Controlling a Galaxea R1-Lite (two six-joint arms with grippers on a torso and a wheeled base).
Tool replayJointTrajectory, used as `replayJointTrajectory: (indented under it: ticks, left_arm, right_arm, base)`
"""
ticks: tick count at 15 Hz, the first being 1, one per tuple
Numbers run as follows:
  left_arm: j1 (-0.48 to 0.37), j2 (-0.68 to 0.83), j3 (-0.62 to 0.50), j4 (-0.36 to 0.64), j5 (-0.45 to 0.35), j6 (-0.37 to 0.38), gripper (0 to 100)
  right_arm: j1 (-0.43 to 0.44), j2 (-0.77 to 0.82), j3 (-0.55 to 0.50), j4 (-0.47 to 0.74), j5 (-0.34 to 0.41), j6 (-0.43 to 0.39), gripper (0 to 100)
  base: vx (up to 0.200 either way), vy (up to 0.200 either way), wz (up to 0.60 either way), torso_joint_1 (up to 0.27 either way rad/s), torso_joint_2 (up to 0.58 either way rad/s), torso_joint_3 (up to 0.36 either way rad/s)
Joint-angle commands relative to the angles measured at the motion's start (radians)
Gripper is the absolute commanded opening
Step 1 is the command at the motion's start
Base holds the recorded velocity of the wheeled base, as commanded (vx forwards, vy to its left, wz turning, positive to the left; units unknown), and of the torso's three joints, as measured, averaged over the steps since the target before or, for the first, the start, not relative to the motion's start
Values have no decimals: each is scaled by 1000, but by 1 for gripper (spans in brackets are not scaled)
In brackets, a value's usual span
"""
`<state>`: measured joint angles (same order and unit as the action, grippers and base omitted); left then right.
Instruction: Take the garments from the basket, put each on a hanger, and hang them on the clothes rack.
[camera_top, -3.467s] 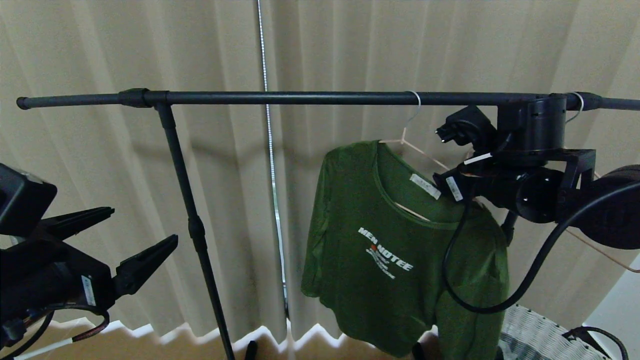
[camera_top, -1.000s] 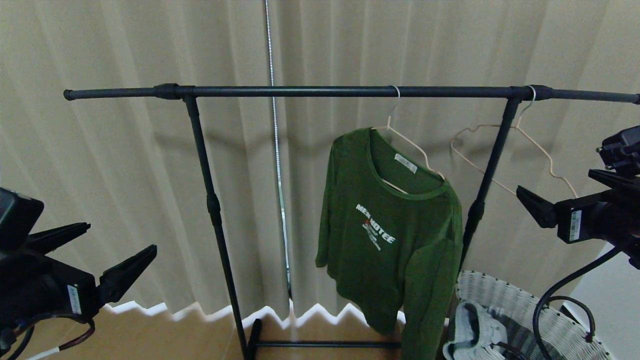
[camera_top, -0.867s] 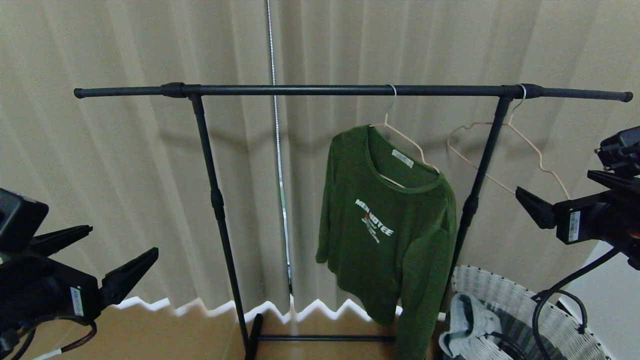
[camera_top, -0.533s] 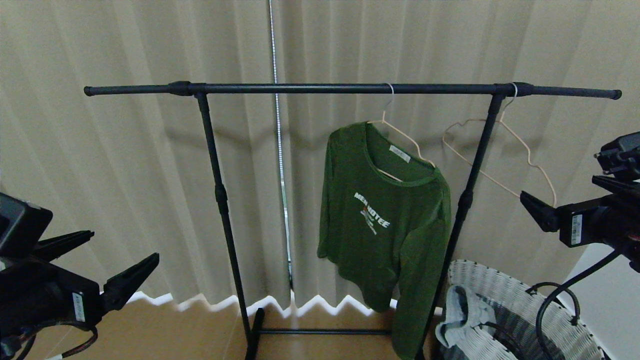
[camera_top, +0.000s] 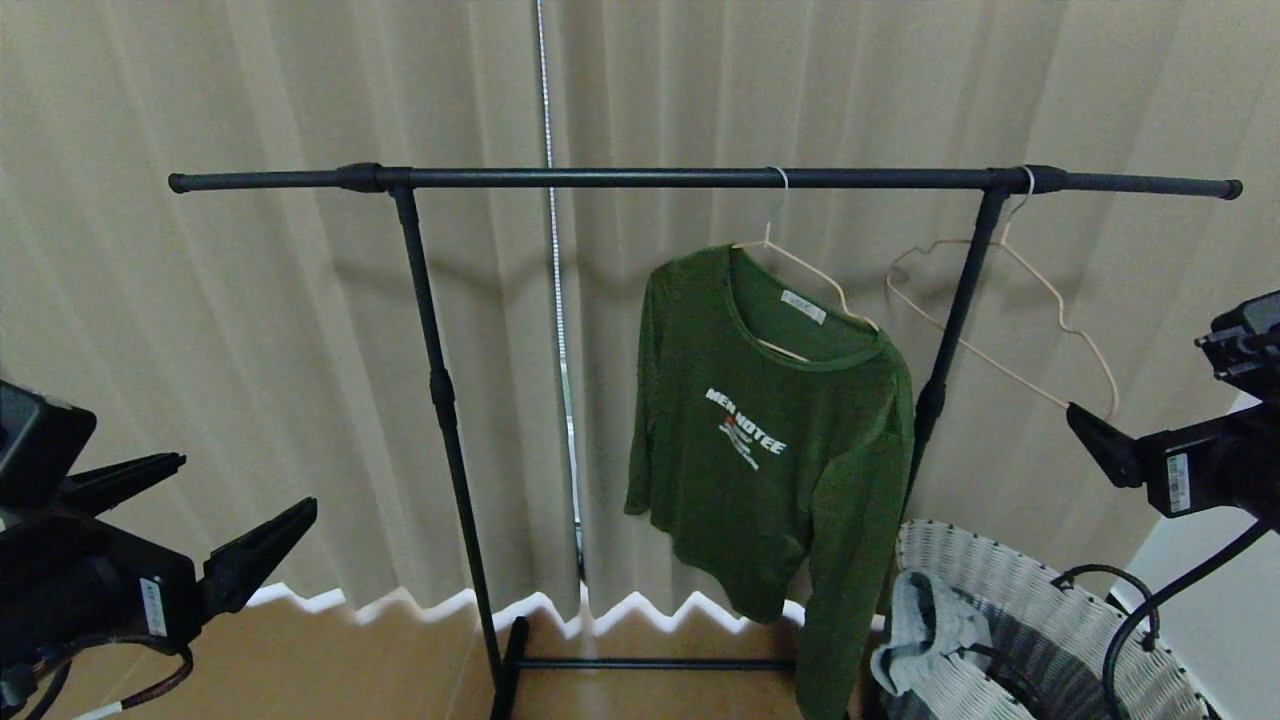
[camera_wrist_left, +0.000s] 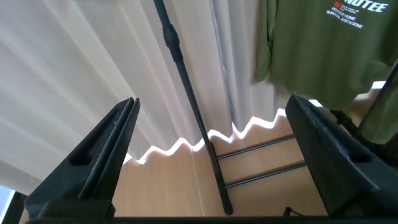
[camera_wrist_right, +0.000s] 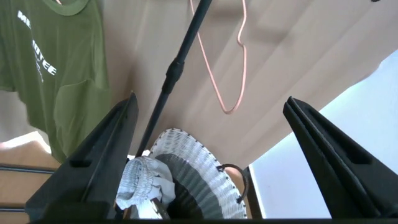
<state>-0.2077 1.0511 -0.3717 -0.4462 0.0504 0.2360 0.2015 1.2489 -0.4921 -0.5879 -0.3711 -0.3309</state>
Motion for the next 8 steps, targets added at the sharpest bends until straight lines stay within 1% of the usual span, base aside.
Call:
replayJointTrajectory:
  ticks: [1, 6, 8]
  left_arm:
    - [1, 0, 0, 0, 0, 0, 100]
    - [1, 0, -1, 0, 0, 0, 100]
    - [-1, 1, -1, 0, 0, 0, 100]
  right_arm:
    - [-1, -6, 3, -1, 0, 0, 100]
    - [-2, -20, 9, -1, -2, -2, 100]
    - [-2, -29, 14, -1, -2, -2, 100]
  base:
    - [0, 0, 0, 0, 0, 0]
    - [0, 0, 0, -6, 16, 8]
    - [0, 0, 0, -124, 315, 183]
